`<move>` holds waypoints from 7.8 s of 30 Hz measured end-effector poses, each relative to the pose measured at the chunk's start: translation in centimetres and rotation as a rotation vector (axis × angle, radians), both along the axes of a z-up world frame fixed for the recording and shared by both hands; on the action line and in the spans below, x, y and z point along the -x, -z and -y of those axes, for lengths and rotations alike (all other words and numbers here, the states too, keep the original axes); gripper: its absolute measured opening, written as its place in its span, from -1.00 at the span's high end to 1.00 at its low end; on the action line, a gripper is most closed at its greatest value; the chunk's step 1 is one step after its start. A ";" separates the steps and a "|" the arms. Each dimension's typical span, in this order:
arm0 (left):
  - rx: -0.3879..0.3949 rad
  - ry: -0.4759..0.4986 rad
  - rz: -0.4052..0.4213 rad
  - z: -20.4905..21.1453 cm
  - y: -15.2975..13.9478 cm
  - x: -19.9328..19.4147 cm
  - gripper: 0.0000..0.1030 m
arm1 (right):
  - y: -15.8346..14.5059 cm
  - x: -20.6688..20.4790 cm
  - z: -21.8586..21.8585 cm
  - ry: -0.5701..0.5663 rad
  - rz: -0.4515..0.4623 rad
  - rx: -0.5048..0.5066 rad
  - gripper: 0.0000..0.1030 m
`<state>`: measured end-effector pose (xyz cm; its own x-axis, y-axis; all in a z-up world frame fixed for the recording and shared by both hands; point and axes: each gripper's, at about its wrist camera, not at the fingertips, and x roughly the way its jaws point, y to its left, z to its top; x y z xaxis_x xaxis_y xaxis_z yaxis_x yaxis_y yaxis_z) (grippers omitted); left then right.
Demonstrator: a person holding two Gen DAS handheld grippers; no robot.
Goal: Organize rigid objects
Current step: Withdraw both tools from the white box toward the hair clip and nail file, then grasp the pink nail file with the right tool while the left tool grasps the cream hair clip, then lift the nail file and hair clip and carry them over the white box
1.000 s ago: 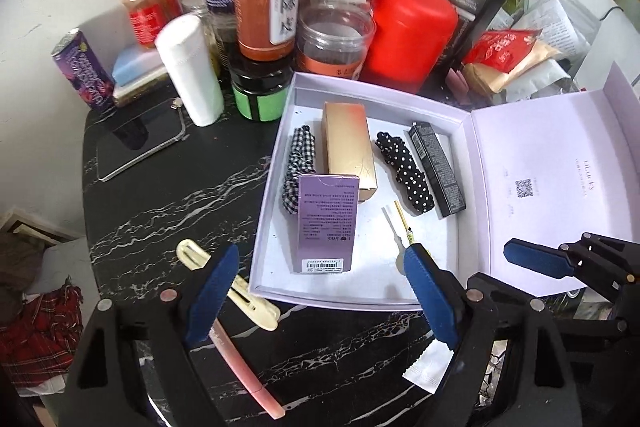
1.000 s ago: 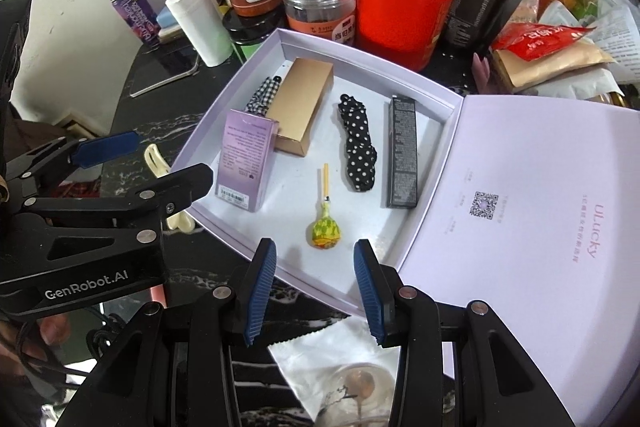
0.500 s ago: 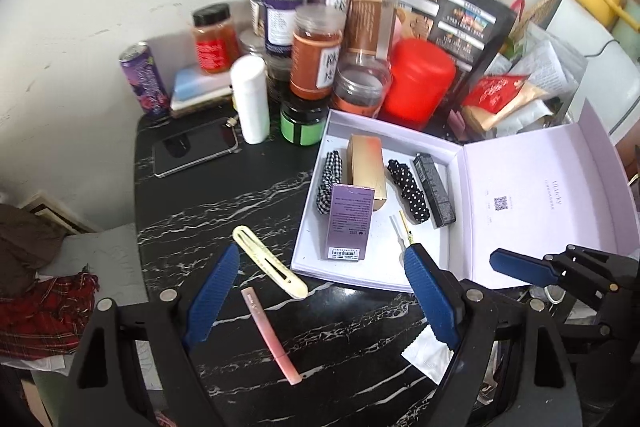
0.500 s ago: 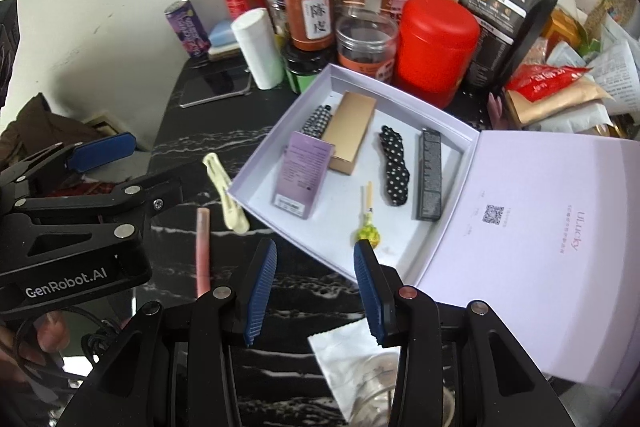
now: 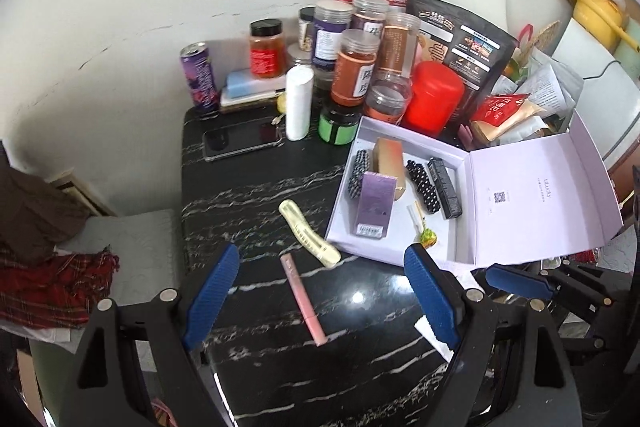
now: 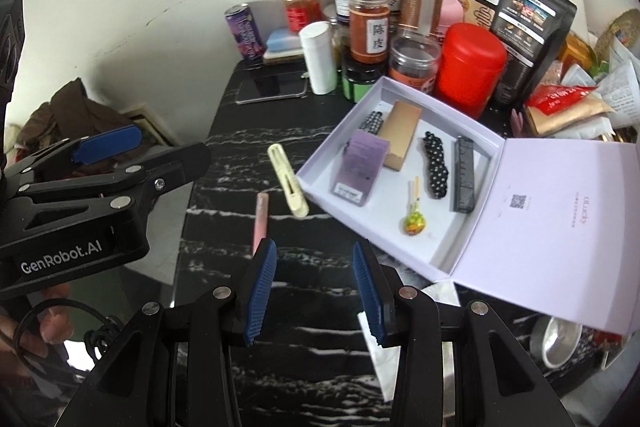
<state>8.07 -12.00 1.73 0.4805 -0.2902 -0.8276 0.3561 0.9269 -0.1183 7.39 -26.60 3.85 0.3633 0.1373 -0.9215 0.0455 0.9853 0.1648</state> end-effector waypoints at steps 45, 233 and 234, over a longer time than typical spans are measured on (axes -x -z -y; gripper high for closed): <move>0.012 -0.181 -0.149 -11.7 11.6 1.7 -0.66 | 14.0 -1.7 -9.5 -0.169 -0.124 -0.075 0.45; -0.065 0.026 -0.064 -3.2 5.9 8.6 0.57 | 5.7 6.5 -5.9 -0.121 -0.010 -0.121 0.74; -0.067 0.031 -0.055 -3.0 5.6 8.5 0.57 | 5.3 6.3 -5.5 -0.115 -0.005 -0.127 0.74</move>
